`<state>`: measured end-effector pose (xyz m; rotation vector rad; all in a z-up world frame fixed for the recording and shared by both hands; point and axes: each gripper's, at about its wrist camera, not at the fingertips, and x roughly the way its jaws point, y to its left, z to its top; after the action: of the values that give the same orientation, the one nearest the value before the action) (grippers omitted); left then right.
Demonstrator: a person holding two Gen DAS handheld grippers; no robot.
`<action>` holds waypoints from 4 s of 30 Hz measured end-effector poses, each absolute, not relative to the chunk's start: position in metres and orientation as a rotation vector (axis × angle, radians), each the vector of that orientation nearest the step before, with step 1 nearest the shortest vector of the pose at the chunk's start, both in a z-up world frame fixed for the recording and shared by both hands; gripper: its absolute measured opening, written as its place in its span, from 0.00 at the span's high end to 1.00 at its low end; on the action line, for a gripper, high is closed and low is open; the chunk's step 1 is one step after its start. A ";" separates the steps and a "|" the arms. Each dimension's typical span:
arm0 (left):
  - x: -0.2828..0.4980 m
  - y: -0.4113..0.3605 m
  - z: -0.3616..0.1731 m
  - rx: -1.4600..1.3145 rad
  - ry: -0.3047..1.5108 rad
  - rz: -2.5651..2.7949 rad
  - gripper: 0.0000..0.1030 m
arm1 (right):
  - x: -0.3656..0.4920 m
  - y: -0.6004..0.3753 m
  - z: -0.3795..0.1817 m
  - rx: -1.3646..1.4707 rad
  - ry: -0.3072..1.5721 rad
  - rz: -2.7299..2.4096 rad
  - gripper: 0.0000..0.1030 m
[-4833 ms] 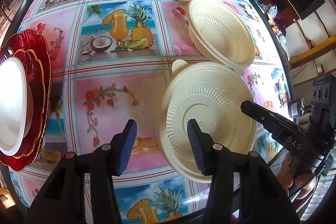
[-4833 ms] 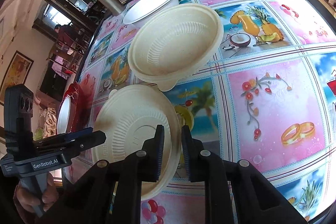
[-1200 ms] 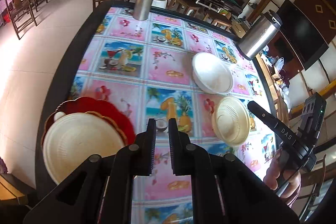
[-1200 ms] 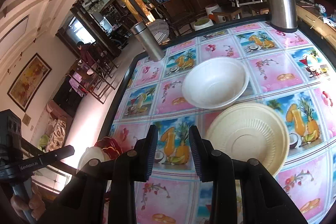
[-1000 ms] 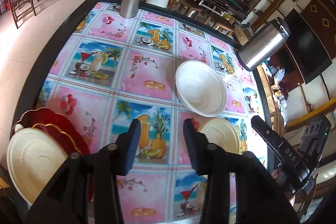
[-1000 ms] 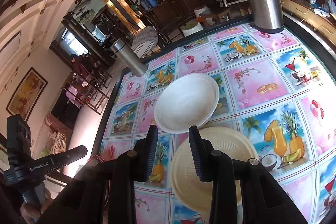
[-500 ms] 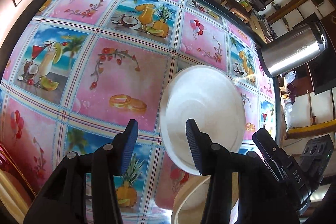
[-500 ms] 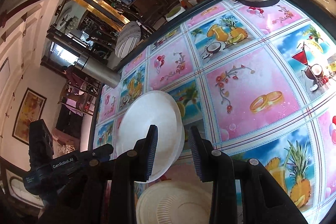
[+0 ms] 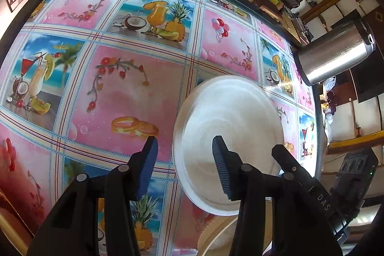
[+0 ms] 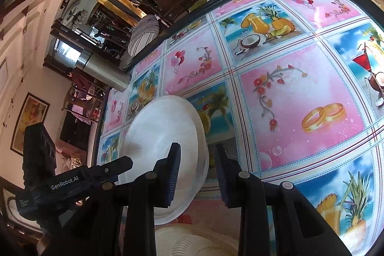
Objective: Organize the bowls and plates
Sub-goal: 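Carry the white bowl with the right tool and lower it onto the plate stack, then grasp the beige ribbed paper bowl rim with the right tool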
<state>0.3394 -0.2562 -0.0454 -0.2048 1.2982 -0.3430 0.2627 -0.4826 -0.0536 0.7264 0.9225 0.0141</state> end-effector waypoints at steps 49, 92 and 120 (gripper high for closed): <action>0.184 -0.011 0.076 -0.203 1.122 -0.170 0.90 | 0.169 -0.254 0.054 0.606 0.833 0.307 0.93; 0.143 0.085 0.028 -0.305 1.192 -0.157 0.90 | 0.145 -0.139 0.011 0.420 0.952 0.245 0.88; 0.136 -0.029 0.043 -0.190 1.183 -0.361 0.90 | 0.111 -0.231 0.040 0.458 0.825 0.148 0.69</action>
<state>0.1358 -0.0289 0.0434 -0.1895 1.1828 -0.3606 0.1115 -0.2312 0.0401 0.4578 0.8250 0.1478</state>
